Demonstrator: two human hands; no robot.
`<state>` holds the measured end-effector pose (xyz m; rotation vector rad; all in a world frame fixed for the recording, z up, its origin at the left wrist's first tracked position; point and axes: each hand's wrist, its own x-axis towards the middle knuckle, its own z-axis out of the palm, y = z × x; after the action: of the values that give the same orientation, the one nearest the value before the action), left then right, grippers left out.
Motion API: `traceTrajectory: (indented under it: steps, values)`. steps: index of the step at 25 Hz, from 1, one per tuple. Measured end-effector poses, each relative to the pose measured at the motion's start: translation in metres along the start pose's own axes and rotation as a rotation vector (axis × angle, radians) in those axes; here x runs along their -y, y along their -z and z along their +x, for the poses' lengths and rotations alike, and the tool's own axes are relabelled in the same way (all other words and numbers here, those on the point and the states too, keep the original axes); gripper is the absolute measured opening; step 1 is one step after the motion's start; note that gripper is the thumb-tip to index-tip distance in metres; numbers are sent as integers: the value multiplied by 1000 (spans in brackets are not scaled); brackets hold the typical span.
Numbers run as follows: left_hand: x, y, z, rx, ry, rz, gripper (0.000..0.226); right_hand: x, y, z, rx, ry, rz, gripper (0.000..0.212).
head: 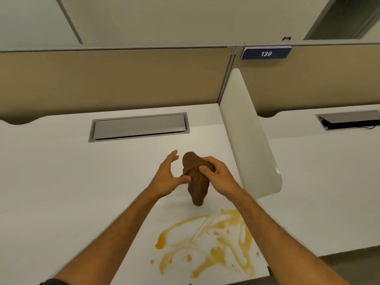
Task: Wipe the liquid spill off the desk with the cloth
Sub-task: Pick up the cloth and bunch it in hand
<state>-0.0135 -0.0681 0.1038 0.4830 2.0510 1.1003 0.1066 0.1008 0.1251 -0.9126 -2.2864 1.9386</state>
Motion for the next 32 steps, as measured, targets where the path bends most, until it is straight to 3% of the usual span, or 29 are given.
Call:
traceTrajectory:
  steps: [4,7,10,14,17,20,26,29,32]
  values:
    - [-26,31,-49,198,-78,-250,70,42,-23,-51,-7,69,84,27]
    - [-15,42,-85,153,-140,-330,46,53,-58,-88,-189,8,334,31]
    - [6,53,-119,112,-141,-392,28,50,-101,-124,-229,-85,545,35]
    - [25,70,-164,70,-132,-450,29,41,-160,-178,4,-191,585,47]
    - [32,81,-194,82,-195,-372,30,45,-180,-208,-101,-132,450,37]
    - [40,87,-216,138,-180,-406,48,50,-176,-224,-154,-33,333,25]
    - [64,60,-257,345,81,-527,58,33,-175,-255,-284,69,231,21]
    - [65,38,-262,279,17,-448,56,22,-153,-265,-360,95,188,46]
    - [52,9,-270,241,-14,-538,49,13,-136,-275,-316,57,57,75]
